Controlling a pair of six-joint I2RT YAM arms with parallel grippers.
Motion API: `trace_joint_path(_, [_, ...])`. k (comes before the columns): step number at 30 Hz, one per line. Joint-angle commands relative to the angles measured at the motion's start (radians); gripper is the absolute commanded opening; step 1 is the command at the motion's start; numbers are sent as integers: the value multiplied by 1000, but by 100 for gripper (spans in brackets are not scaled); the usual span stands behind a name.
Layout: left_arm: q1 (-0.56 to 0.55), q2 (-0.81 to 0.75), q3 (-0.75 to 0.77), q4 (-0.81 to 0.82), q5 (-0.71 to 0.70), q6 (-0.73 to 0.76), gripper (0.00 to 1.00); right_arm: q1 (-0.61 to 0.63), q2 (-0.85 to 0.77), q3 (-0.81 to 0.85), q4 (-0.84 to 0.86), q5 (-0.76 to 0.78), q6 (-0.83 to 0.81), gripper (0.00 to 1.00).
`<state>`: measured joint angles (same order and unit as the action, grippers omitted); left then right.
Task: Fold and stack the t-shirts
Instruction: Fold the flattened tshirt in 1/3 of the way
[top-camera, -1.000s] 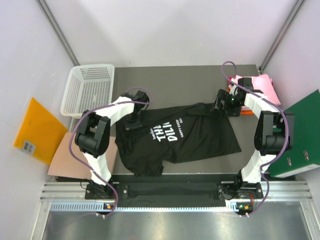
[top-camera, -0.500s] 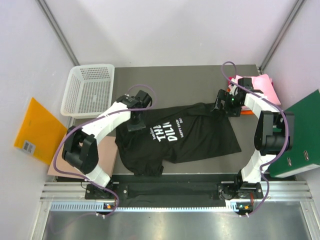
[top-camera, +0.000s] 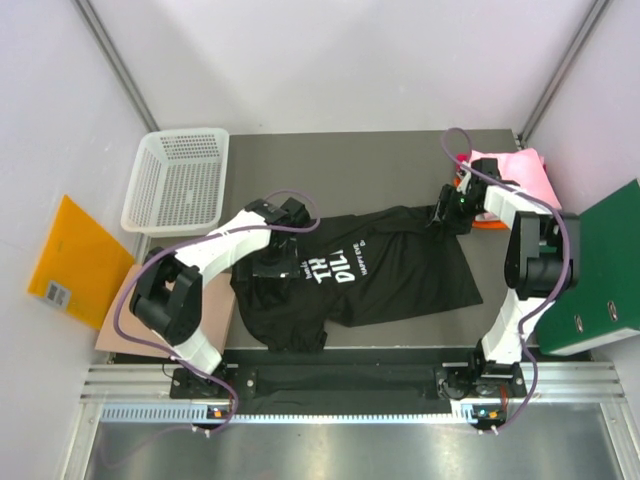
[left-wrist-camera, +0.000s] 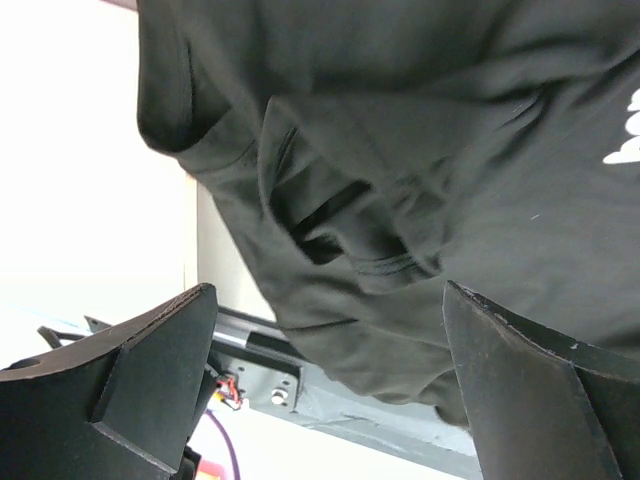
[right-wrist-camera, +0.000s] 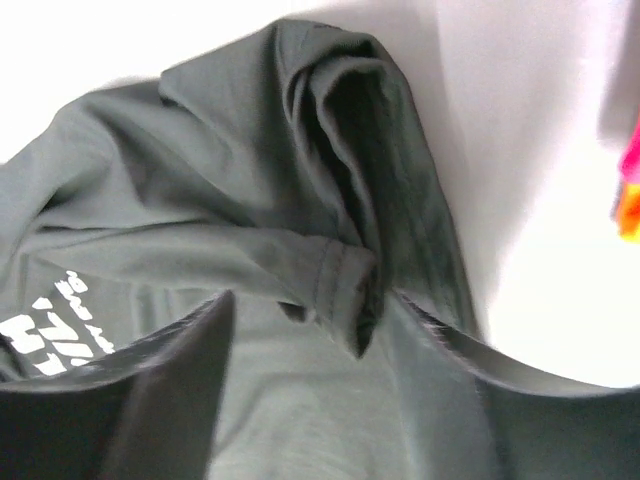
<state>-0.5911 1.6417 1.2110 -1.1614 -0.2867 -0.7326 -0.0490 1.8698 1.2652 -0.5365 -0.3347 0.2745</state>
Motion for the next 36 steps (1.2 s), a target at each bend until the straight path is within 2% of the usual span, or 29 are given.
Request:
trace_joint_path(1, [-3, 36, 64, -9, -26, 2, 99, -5, 17, 46, 83, -46, 38, 41])
trace_joint_path(4, [-1, 52, 67, -4, -28, 1, 99, -5, 25, 62, 73, -46, 37, 20])
trace_joint_path(7, [-3, 59, 61, -1, -28, 2, 99, -5, -4, 72, 56, -18, 22, 9])
trace_joint_path(14, [-3, 79, 58, 0, -25, -5, 99, -5, -135, 140, 58, 103, -53, 3])
trace_joint_path(16, [-3, 82, 61, 0, -23, -7, 99, -5, -158, 135, 99, 62, -55, 5])
trace_joint_path(17, [-4, 84, 62, -1, -25, -5, 99, -5, -167, 123, 121, 47, -46, 0])
trace_joint_path(22, [-4, 101, 76, -12, -28, 4, 99, 1, -216, 114, 217, -10, -54, 1])
trace_joint_path(26, [-3, 115, 82, -17, -28, 7, 99, 0, -178, 97, 185, 16, -104, 1])
trace_joint_path(36, [-4, 135, 116, -24, -28, 10, 99, -5, -23, 33, 61, 301, -129, 0])
